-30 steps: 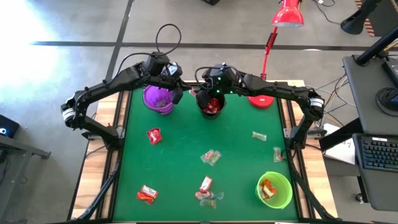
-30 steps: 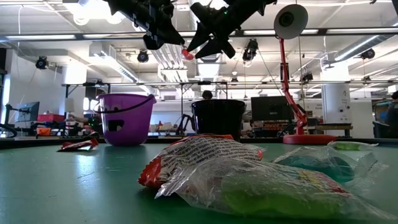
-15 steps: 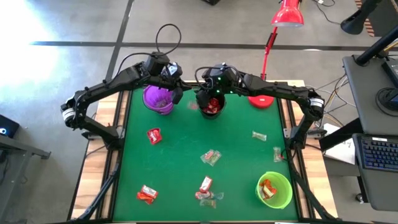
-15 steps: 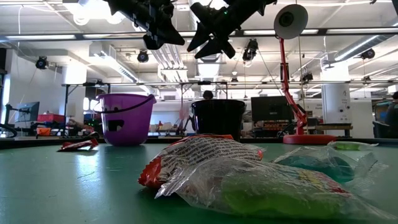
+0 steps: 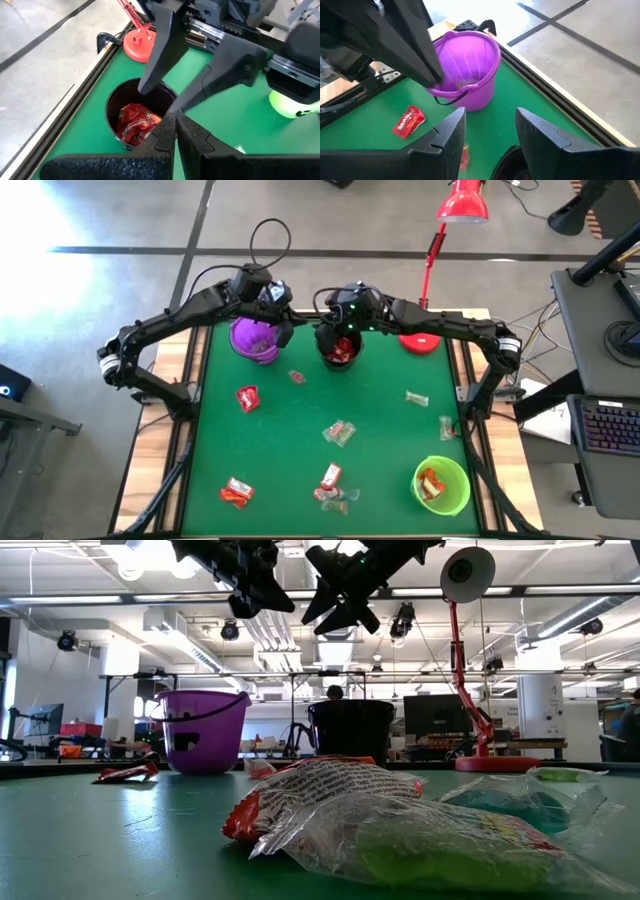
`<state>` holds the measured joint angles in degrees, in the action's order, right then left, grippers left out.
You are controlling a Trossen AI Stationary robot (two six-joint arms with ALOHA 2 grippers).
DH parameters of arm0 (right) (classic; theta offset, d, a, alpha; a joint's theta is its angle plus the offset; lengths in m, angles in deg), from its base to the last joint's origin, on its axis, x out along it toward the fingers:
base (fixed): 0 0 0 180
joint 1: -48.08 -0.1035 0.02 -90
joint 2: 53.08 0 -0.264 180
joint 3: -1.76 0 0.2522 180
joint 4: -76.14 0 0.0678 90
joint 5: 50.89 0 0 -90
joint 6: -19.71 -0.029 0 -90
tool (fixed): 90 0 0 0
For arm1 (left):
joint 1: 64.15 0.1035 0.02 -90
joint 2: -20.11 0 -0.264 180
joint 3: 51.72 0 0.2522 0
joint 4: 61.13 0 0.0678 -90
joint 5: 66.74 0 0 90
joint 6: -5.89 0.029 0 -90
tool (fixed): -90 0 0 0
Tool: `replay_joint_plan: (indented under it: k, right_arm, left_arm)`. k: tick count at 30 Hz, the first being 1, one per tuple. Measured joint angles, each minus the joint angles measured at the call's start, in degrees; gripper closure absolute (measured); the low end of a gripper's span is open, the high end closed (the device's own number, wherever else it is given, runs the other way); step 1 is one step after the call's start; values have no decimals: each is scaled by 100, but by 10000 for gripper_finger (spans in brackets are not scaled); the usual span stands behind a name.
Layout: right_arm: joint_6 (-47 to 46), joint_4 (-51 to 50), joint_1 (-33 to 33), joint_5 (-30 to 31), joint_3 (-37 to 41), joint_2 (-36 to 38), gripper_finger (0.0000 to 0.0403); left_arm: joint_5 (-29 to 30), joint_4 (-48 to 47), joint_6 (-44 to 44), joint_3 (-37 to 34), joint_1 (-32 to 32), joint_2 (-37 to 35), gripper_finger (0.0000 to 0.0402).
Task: Sort candy
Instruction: Put the red gummy into the violet bucket
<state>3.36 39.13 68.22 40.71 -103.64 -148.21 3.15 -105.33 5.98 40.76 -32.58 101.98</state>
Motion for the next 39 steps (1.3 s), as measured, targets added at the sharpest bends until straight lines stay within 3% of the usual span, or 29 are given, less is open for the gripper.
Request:
replay_joint_plan:
  k: [9,14,17,22,29,34,39]
  right_arm:
    - [471,312,-11,83,8,-127,239]
    - [35,522,-28,99,7,-209,239]
    - [63,626,-28,-355,7,-355,239]
    - [-456,997,-29,-1885,7,-709,239]
    - [-450,1274,-178,-2005,7,-1397,255]
    - [-779,1283,-183,-2670,7,-1825,262]
    - [-649,1306,-261,-2686,-2,-2047,266]
  left_arm:
    - [614,-184,114,0,9,-541,402]
    - [919,-612,201,0,11,-843,402]
    - [1265,-792,224,0,19,-986,402]
    - [1355,-839,224,0,17,-1141,402]
    - [1359,-971,241,0,13,-1175,402]
    - [1359,-1124,241,0,13,-1132,402]
    - [1359,-1130,267,0,13,-1130,402]
